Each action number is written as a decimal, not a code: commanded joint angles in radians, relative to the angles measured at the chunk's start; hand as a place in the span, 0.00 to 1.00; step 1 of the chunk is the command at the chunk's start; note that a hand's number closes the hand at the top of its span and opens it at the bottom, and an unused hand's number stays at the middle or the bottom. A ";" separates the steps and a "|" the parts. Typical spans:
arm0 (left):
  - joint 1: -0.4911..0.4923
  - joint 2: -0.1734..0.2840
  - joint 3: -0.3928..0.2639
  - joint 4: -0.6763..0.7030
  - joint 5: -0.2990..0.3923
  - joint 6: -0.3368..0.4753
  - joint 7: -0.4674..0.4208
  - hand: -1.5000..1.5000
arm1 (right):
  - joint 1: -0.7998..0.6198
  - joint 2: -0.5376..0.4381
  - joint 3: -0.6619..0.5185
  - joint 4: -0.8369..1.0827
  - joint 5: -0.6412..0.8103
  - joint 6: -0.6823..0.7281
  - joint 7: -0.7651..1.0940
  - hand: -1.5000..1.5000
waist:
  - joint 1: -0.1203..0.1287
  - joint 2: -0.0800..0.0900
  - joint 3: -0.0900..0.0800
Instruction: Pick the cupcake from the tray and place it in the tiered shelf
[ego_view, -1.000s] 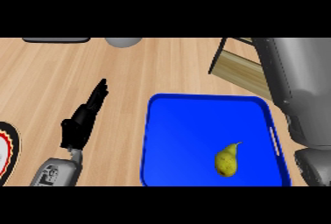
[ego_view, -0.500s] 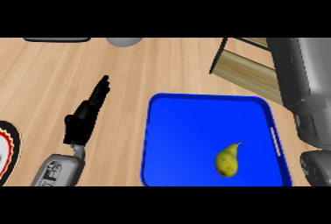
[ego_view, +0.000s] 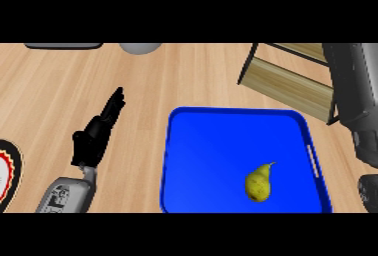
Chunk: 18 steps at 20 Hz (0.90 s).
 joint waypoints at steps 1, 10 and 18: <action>-0.028 -0.007 0.014 0.025 0.004 -0.001 -0.006 0.50 | 0.044 -0.020 0.002 0.013 0.140 0.037 0.183 0.00 | -0.013 -0.002 -0.001; 0.034 -0.011 0.008 0.027 -0.029 -0.001 -0.061 0.50 | 0.142 0.007 -0.055 -0.150 0.085 -0.026 0.183 0.00 | -0.007 -0.002 0.001; 0.009 0.003 0.033 -0.013 -0.001 -0.035 0.002 0.50 | 0.090 0.073 -0.073 -0.266 -0.023 0.008 0.131 0.00 | -0.003 -0.003 0.001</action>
